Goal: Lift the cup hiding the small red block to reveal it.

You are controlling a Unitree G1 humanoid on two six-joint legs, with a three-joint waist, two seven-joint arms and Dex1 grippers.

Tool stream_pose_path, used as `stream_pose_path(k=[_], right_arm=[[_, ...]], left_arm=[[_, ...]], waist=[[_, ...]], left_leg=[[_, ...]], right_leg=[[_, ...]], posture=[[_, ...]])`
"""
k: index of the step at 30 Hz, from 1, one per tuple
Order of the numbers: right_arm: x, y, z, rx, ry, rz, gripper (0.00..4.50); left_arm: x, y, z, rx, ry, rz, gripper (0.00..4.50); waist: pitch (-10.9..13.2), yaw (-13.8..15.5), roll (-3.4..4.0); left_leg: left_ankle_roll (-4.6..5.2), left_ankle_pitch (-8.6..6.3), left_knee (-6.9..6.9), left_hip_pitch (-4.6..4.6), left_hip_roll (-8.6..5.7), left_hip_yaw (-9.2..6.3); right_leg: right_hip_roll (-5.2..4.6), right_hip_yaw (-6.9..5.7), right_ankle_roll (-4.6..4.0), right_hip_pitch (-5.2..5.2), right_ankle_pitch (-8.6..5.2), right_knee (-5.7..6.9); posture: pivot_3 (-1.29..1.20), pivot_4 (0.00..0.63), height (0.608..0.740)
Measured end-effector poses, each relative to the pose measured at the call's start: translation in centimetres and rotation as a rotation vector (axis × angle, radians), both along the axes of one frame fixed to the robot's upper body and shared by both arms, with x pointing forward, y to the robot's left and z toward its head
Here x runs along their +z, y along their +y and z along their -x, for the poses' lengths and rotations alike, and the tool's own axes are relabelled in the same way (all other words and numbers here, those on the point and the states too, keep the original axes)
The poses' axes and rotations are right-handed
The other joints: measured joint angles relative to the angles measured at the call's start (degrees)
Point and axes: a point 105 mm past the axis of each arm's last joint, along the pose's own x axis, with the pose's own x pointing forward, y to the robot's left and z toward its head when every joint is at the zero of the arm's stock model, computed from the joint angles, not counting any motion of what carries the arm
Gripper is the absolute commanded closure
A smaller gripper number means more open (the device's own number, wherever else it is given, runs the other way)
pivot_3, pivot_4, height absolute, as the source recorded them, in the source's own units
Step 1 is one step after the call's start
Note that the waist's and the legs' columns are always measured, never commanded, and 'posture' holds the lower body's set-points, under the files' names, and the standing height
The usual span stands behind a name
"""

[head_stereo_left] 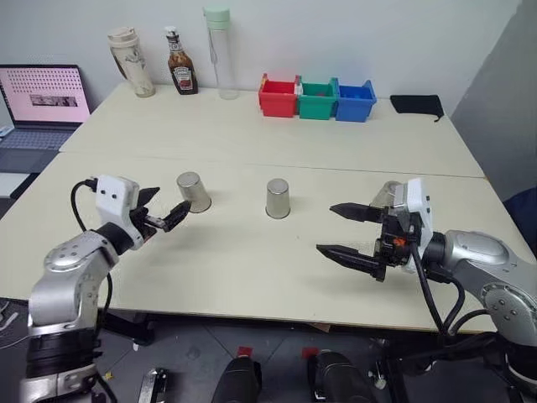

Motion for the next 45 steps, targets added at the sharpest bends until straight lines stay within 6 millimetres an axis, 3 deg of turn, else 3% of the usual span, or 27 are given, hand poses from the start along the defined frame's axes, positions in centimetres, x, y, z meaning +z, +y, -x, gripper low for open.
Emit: stream_pose_path(k=[7,13,18,22,27,31,35,40,42,45], right_arm=[[0.1,0.8,0.0,0.022,-0.029,0.002,0.00],[0.0,0.7,-0.4,-0.009,-0.018,0.013,0.00],[-0.2,0.4,-0.4,-0.032,-0.004,0.042,0.00],[0.0,0.3,-0.4,-0.043,0.007,0.040,0.00],[0.2,-0.1,-0.7,-0.070,0.001,0.043,0.00],[0.3,-0.1,-0.8,-0.077,0.004,0.042,0.00],[0.6,0.1,-0.9,-0.076,-0.005,0.033,0.00],[1.3,0.4,-1.1,-0.078,-0.031,0.016,0.00],[1.2,0.3,-1.2,-0.085,-0.027,0.016,0.00],[0.9,0.3,-1.3,-0.093,-0.018,0.014,0.00]], left_arm=[[-1.5,-1.5,-1.9,-0.008,0.005,0.021,0.02],[-1.3,-1.3,-3.9,0.041,-0.031,0.031,0.02],[-2.3,-1.4,-5.2,0.051,-0.022,0.054,0.02],[-2.5,-1.6,-5.9,0.040,-0.029,0.062,0.65],[-2.3,-1.8,-6.0,0.019,-0.047,0.065,1.82],[-2.2,-1.8,-6.0,0.017,-0.046,0.076,1.92],[-0.6,-1.4,-6.3,0.018,-0.063,0.063,1.93],[6.3,1.0,-6.7,0.090,-0.214,0.001,1.93],[6.7,1.7,-6.6,0.129,-0.221,-0.010,1.93],[4.4,2.7,-6.9,0.187,-0.141,-0.015,1.93]], waist=[[0.0,0.1,-0.01],[0.0,0.4,-0.01],[0.0,0.5,-0.02],[0.0,0.5,-0.03],[0.0,0.5,-0.03],[0.0,0.5,-0.03],[0.0,0.5,-0.05],[0.0,0.4,-0.04],[0.0,0.4,-0.02],[0.0,0.4,-0.03]], left_leg=[[0.00,0.00,0.04,0.01,0.00,0.01],[0.00,0.00,0.04,-0.01,-0.01,0.02],[0.00,0.00,0.04,-0.02,-0.01,0.00],[0.00,0.00,0.04,-0.01,0.00,0.01],[0.00,0.00,0.03,-0.02,0.00,0.01],[0.00,0.00,0.04,-0.02,0.00,-0.01],[0.00,0.00,0.06,-0.06,0.01,-0.05],[0.00,0.00,0.01,-0.01,0.01,0.01],[0.00,0.00,-0.01,0.00,-0.02,0.03],[0.00,0.00,0.02,-0.03,-0.02,0.02]], right_leg=[[0.03,-0.04,-0.01,0.01,0.02,0.03],[0.06,-0.05,-0.08,0.01,0.06,0.01],[0.06,-0.07,-0.07,0.01,0.07,0.02],[0.07,-0.07,-0.07,0.01,0.07,0.02],[0.07,-0.07,-0.09,0.01,0.09,0.01],[0.07,-0.07,-0.08,0.01,0.09,0.02],[0.09,-0.10,-0.03,-0.01,0.06,0.02],[0.23,-0.06,-0.04,-0.01,0.06,0.01],[0.21,-0.05,-0.06,0.00,0.07,0.00],[0.19,-0.07,-0.05,0.00,0.08,0.00]], posture=[[0.00,0.150,0.740],[0.00,0.150,0.740],[0.00,0.150,0.740],[0.00,0.150,0.740],[0.00,0.150,0.740],[0.00,0.150,0.740],[0.00,0.150,0.740],[0.00,0.150,0.740],[0.00,0.150,0.740],[0.00,0.150,0.740]])
